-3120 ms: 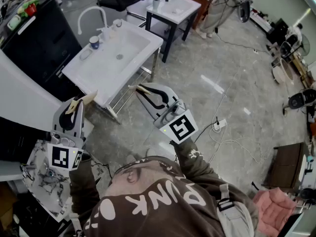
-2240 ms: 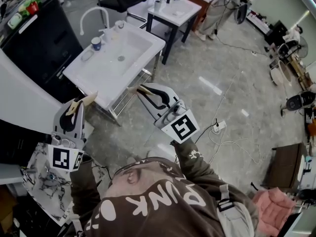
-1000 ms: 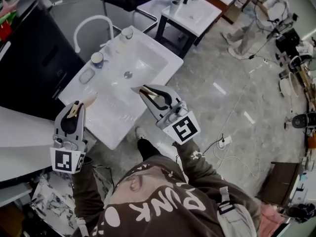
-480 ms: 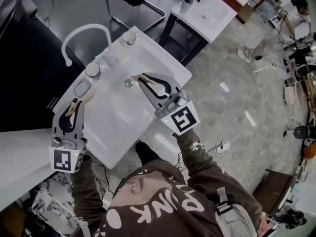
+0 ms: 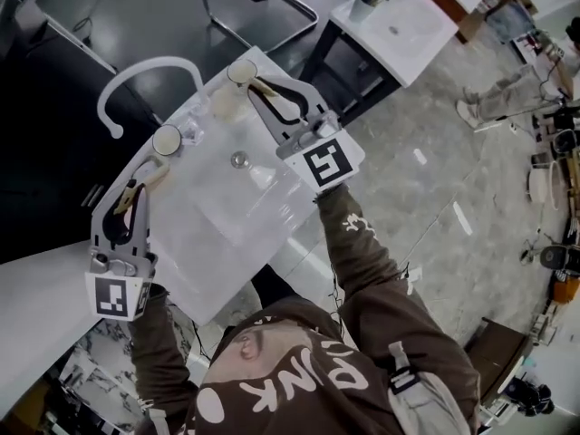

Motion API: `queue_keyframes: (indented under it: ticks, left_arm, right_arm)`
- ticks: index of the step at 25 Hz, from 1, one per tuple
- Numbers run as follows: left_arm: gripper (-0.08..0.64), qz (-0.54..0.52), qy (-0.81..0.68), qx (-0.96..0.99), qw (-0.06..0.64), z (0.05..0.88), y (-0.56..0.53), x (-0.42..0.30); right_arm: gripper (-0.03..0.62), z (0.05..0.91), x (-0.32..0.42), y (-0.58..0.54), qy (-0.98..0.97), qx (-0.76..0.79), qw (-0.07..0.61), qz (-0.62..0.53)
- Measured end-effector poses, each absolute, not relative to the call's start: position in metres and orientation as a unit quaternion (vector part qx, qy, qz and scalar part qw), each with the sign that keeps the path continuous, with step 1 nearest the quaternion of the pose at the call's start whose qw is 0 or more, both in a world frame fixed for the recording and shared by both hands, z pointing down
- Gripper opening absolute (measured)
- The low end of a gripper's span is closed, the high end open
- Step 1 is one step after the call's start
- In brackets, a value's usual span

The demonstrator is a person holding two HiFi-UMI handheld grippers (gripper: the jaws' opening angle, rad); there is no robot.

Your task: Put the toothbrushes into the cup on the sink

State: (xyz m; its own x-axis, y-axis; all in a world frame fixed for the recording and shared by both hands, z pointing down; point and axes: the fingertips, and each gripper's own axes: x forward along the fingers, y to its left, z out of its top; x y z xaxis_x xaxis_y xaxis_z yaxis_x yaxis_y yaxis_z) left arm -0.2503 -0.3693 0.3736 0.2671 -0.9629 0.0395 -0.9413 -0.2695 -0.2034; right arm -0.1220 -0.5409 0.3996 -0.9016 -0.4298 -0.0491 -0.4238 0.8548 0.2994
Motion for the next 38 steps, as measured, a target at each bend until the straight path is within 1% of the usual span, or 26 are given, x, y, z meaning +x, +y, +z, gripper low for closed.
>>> queue_keyframes:
  ticks: [6,12,20,27,30,31,33,36,38]
  left_arm:
    - [0.052,-0.088,0.610,-0.785,0.061,0.385,-0.391,-0.259]
    - [0.052,-0.091,0.623,-0.775,0.051,0.393,-0.405,-0.269]
    - [0.054,-0.097,0.627,-0.772,0.046,0.398,-0.412,-0.271]
    - [0.052,-0.103,0.631,-0.768,0.044,0.401,-0.411,-0.273]
    - [0.053,-0.105,0.631,-0.767,0.044,0.401,-0.412,-0.273]
    - [0.052,-0.105,0.631,-0.767,0.044,0.401,-0.412,-0.273]
    - [0.052,-0.107,0.631,-0.767,0.045,0.402,-0.412,-0.273]
    - [0.052,-0.109,0.629,-0.768,0.047,0.406,-0.417,-0.274]
    - [0.053,-0.111,0.629,-0.768,0.048,0.411,-0.423,-0.276]
  right_arm:
    - [0.058,0.432,-0.151,-0.616,-0.962,0.226,0.026,-0.153]
    - [0.058,0.483,-0.175,-0.657,-0.967,0.221,0.048,-0.117]
    - [0.058,0.537,-0.185,-0.674,-0.968,0.217,0.084,-0.090]
    - [0.063,0.545,-0.190,-0.675,-0.970,0.210,0.075,-0.098]
    - [0.091,0.540,-0.192,-0.670,-0.971,0.202,0.070,-0.106]
    - [0.140,0.538,-0.193,-0.667,-0.972,0.198,0.065,-0.107]
    - [0.198,0.530,-0.192,-0.661,-0.974,0.189,0.057,-0.109]
    - [0.229,0.515,-0.190,-0.652,-0.975,0.179,0.042,-0.127]
    - [0.238,0.503,-0.187,-0.646,-0.974,0.174,0.022,-0.142]
